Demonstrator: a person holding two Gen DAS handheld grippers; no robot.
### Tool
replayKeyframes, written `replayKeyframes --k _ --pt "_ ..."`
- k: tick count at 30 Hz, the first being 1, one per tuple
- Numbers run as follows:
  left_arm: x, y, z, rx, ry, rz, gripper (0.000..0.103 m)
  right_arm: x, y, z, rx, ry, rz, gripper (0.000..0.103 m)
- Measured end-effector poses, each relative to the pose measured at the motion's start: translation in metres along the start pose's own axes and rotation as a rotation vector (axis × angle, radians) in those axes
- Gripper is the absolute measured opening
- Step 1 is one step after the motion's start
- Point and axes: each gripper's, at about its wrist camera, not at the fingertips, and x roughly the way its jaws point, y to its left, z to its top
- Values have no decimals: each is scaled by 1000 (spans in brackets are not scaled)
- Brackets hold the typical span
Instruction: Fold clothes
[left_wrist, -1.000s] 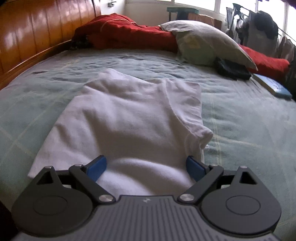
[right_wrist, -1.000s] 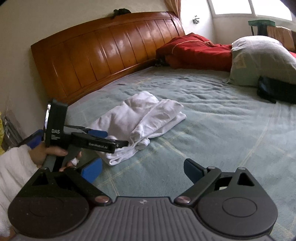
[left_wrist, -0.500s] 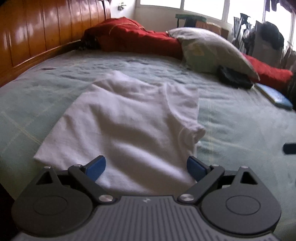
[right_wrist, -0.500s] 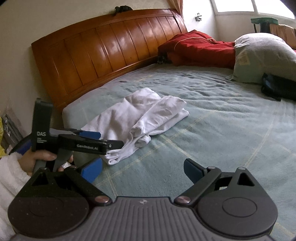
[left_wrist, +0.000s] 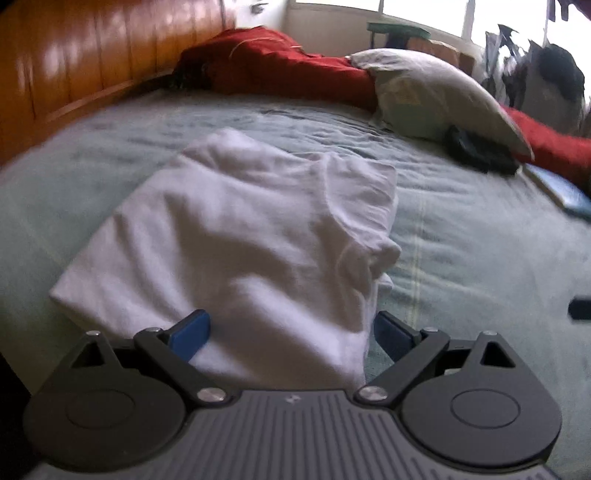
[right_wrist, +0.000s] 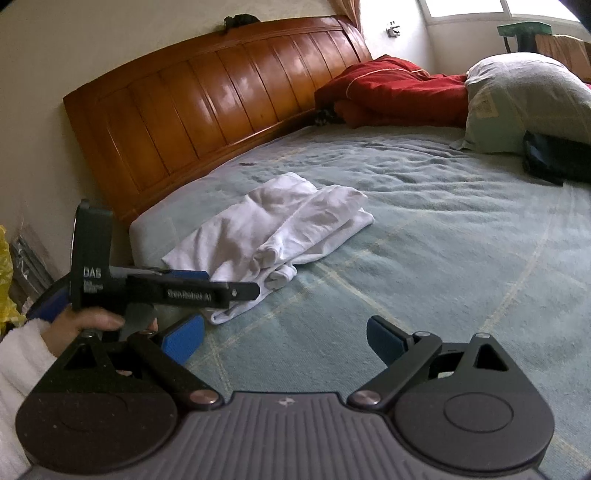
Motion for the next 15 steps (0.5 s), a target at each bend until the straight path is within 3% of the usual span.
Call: replayKeyframes --k 5,11,15 --pt "-9 -2 9 -34 -80 0 96 -5 -4 -1 -2 -19 5 97" --pt "11 -5 4 -44 15 30 96 -4 -10 -1 16 -22 8 97" --pt "-7 -3 3 -47 2 -72 97 -1 -9 0 17 -20 4 97"
